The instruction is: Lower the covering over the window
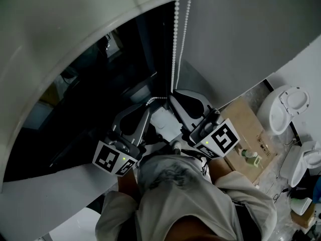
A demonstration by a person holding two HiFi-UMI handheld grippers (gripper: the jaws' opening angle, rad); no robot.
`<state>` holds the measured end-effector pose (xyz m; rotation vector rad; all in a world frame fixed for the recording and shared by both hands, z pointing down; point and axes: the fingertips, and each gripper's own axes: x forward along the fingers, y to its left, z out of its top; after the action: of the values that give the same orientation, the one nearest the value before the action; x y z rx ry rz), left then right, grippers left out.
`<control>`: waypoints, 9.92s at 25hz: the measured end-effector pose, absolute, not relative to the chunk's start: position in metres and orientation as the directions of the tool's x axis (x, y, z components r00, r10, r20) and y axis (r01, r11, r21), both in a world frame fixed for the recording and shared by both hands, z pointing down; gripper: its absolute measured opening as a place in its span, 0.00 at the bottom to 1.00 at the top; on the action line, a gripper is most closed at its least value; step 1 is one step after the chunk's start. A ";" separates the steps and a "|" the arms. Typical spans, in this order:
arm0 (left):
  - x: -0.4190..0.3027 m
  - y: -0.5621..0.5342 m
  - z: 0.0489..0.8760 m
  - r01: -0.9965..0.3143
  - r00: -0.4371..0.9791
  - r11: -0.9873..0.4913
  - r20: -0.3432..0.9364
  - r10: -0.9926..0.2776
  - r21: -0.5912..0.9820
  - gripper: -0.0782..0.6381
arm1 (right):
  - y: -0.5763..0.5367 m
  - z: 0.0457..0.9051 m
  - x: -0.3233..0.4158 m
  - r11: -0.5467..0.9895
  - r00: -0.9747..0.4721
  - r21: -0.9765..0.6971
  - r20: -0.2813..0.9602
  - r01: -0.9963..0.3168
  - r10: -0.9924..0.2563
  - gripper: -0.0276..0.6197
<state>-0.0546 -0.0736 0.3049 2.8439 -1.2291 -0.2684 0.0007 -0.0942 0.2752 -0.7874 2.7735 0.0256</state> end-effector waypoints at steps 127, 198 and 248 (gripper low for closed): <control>-0.025 -0.127 0.286 -0.722 0.669 -0.691 -0.224 -0.709 0.033 0.13 | -0.115 0.350 -0.042 0.849 -0.845 -0.054 -0.083 -0.526 -0.529 0.07; -0.042 -0.103 0.321 -0.739 0.668 -0.673 -0.098 -0.738 0.031 0.19 | -0.149 0.285 -0.028 0.814 -0.797 -0.010 -0.194 -0.581 -0.571 0.07; -0.021 -0.149 0.278 -0.718 0.684 -0.696 -0.203 -0.701 -0.020 0.12 | -0.133 0.367 -0.037 0.805 -0.805 -0.011 -0.010 -0.593 -0.593 0.07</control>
<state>-0.0206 -0.1486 0.2778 2.9718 -1.2555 -0.2918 -0.0370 -0.1328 0.3673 -0.9766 2.9726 -0.0113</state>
